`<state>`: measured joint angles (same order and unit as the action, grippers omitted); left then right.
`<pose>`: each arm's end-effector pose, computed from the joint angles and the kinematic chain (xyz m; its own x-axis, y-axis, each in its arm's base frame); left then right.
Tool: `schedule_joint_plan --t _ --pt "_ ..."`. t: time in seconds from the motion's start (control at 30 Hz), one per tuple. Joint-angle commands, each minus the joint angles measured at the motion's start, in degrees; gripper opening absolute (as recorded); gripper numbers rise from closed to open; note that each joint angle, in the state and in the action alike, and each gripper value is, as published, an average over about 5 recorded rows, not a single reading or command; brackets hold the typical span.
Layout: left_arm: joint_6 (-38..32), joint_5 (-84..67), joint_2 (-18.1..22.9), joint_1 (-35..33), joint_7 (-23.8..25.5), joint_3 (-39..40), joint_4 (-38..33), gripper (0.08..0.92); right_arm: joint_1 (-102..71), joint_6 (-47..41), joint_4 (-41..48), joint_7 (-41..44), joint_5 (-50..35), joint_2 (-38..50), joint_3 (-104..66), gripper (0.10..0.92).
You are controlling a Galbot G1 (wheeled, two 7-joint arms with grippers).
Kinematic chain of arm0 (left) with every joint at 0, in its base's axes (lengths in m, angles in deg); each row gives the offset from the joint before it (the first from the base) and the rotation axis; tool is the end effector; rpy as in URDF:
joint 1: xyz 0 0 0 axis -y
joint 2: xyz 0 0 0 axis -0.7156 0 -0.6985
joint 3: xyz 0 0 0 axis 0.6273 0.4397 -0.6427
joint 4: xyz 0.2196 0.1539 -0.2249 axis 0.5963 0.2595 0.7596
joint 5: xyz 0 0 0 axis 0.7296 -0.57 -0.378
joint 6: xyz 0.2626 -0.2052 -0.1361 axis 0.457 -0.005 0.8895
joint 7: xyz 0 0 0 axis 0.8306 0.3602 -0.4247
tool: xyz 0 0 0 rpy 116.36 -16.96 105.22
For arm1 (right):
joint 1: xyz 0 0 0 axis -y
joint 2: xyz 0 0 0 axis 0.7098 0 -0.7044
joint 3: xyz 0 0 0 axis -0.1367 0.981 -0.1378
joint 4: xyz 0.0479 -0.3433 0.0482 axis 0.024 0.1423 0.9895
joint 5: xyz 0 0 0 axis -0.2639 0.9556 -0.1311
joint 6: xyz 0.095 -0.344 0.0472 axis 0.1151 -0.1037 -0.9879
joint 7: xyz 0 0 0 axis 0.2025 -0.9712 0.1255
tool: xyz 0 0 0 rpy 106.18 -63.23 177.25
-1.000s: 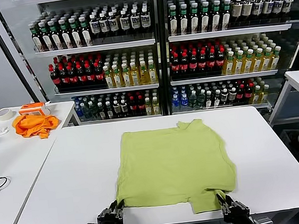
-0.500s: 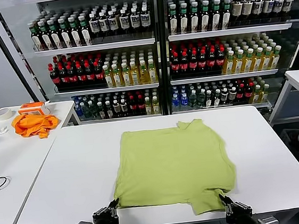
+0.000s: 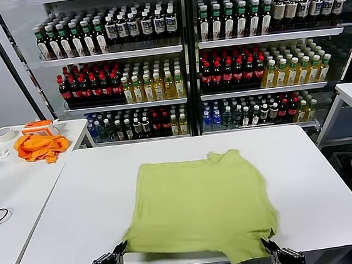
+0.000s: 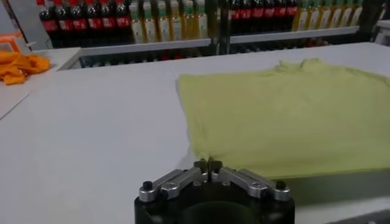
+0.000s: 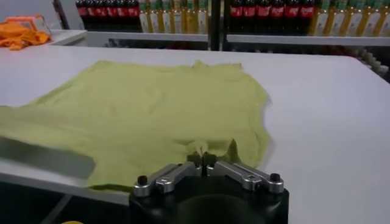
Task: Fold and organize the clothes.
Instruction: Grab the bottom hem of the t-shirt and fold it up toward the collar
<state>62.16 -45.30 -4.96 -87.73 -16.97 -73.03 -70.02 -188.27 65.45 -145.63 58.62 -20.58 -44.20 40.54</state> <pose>0.1293 0.0526 -0.2446 -0.8211 0.1879 0.5389 0.2252 0.9743 0.0035 0.0948 -0.0543 -0.2287 -0.8352 -0.2124 0.5072 -0.2349 0.9718 0.0202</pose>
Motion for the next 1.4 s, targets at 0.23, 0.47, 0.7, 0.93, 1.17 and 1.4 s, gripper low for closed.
schedule_joint_plan --t 0.23,0.47,0.7,0.93,1.17,1.4 --pt "-2.5 -9.6 -2.4 14.4 6.6 -0.4 7.6 0.081 16.9 -5.3 4.3 -2.1 -6.0 2.6 1.1 0.117" --pt "-2.3 -10.5 -0.9 22.7 7.0 4.1 15.1 0.081 23.4 -6.4 11.6 -2.2 -6.4 3.2 3.2 0.117" --pt "-2.1 -11.4 -0.6 29.7 7.8 7.3 22.7 0.081 26.0 -7.1 14.9 -2.6 -6.6 2.7 3.8 0.117" --pt "-2.5 -10.6 0.1 34.9 8.8 10.3 27.9 0.081 28.0 -7.4 16.8 -2.3 -6.5 1.9 5.1 0.117" --pt "-3.3 -9.7 0.3 38.0 9.7 11.0 31.6 0.081 28.7 -7.4 17.3 -1.6 -6.3 1.2 6.6 0.117" --pt "-3.7 -6.6 0.0 39.0 10.9 11.8 34.4 0.081 29.9 -7.1 18.5 -0.9 -5.2 0.1 8.8 0.117"
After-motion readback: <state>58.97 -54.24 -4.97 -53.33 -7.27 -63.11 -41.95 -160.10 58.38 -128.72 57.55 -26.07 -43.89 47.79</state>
